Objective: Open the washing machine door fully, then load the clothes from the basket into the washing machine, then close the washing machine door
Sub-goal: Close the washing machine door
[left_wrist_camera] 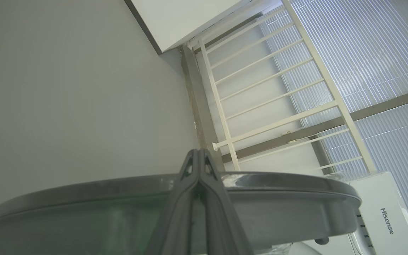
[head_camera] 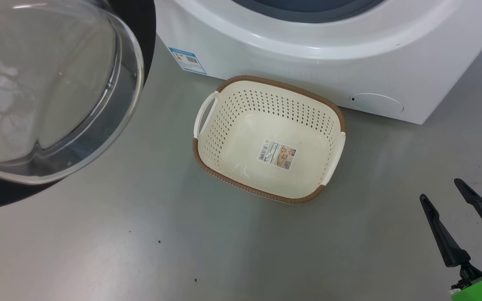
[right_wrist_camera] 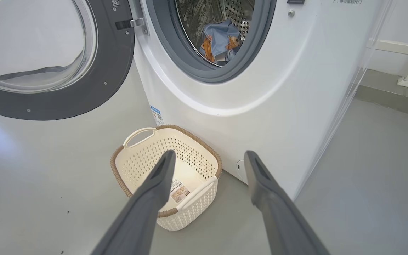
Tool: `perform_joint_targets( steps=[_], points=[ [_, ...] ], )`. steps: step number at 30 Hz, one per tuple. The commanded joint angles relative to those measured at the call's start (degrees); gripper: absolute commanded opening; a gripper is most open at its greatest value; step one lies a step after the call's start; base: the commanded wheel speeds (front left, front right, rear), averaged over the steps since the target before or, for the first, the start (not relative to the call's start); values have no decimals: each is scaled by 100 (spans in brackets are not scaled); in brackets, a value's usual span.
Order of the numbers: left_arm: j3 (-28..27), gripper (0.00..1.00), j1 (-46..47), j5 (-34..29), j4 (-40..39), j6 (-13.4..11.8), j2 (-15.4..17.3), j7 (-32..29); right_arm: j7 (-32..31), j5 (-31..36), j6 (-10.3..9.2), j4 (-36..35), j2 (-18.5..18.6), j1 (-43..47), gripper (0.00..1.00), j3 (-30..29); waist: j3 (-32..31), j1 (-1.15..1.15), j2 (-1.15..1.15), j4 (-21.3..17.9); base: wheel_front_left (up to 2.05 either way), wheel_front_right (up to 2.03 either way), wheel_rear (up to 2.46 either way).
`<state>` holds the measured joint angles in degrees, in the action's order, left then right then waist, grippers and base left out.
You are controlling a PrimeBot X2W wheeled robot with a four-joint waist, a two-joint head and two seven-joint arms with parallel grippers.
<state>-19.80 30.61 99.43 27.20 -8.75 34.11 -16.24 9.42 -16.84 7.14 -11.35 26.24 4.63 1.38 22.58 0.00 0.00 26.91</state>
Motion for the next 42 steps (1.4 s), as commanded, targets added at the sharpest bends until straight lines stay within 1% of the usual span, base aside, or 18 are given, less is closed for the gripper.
perform_joint_targets(
  steps=[1, 7, 25, 37, 42],
  points=[
    [-75, 0, -82, 47, -151, 103, 389, -237, -1, -43, 35, -134, 126, -37, 100, 130, -10, 0, 0, 7, 0, 0, 0],
    [-1, 0, -184, 224, -309, 205, 430, -775, -9, -55, 35, -113, 133, -24, 100, 125, -48, 0, 0, 40, 0, 0, 0],
    [57, 0, -521, 640, -925, 392, 318, -1716, 5, -22, 35, -54, 36, -25, 100, 161, -261, 0, 0, 118, 0, 0, 0],
    [76, 0, -928, 838, -1481, 376, 179, -2127, 107, 12, 35, 119, -174, -26, 100, 243, -549, 0, 0, 178, 0, 0, 0],
    [163, 0, -1166, 800, -1724, 357, 204, -2318, 191, 23, 35, 255, -321, -5, 100, 324, -759, 0, 0, 191, 0, 0, 0]
  ],
)
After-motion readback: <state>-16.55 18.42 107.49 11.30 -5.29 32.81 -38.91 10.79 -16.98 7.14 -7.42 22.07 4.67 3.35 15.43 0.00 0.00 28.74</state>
